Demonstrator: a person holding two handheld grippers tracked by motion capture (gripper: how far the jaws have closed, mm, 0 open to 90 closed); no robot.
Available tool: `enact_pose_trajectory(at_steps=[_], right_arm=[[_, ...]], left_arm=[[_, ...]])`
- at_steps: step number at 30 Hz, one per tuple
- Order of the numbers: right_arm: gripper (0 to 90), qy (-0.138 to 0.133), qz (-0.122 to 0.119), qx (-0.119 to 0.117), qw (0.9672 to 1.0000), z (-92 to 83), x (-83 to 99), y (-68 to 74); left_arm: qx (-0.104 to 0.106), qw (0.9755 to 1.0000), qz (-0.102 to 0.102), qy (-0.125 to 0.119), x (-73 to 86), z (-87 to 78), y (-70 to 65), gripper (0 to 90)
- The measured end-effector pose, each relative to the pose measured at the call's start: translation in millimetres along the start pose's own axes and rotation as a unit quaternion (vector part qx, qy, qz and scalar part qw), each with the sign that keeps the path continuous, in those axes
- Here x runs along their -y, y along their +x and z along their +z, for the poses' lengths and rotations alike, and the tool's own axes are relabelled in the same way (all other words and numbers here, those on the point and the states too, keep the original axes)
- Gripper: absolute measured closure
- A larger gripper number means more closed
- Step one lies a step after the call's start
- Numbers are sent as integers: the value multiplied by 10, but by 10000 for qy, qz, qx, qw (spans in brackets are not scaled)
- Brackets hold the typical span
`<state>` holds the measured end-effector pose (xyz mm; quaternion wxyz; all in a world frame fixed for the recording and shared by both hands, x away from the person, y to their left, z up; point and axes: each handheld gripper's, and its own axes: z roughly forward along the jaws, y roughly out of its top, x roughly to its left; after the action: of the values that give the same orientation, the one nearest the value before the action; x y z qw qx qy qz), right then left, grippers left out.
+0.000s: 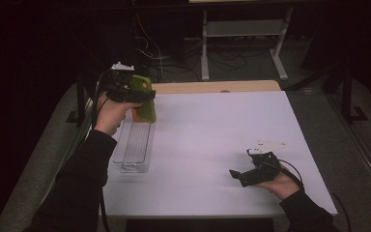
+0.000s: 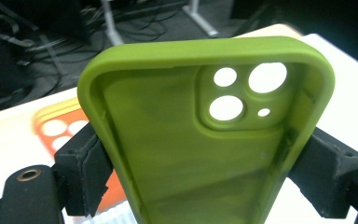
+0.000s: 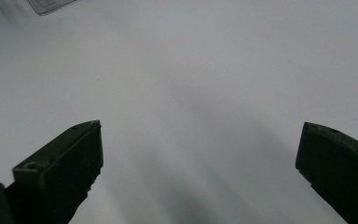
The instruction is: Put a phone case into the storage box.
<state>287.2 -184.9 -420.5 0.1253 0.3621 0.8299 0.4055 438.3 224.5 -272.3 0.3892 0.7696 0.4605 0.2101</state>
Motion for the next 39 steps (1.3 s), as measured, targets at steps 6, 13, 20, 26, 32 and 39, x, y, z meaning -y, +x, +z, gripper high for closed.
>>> enact_pose_trajectory(at_steps=[6,13,20,26,32,39], right_arm=[[0,-16,14,0,10000,1,-2,-6],[0,-30,18,-1,10000,-9,-8,-9],[0,-60,26,-16,10000,-26,-14,0],[0,-68,-2,-33,10000,-22,-17,-3],[0,-96,-24,-63,9999,-27,-18,-2],[0,-133,3,-76,9999,-32,-21,-1]], left_arm=[[-313,9991,-216,203,-41,83,169,155],[-727,9954,-388,491,-55,209,224,154],[-1028,9909,-498,714,-33,335,282,154],[-1233,9873,-576,822,-8,428,296,153],[-1318,9851,-721,834,53,569,293,153],[-1434,9826,-834,830,143,750,287,152]])
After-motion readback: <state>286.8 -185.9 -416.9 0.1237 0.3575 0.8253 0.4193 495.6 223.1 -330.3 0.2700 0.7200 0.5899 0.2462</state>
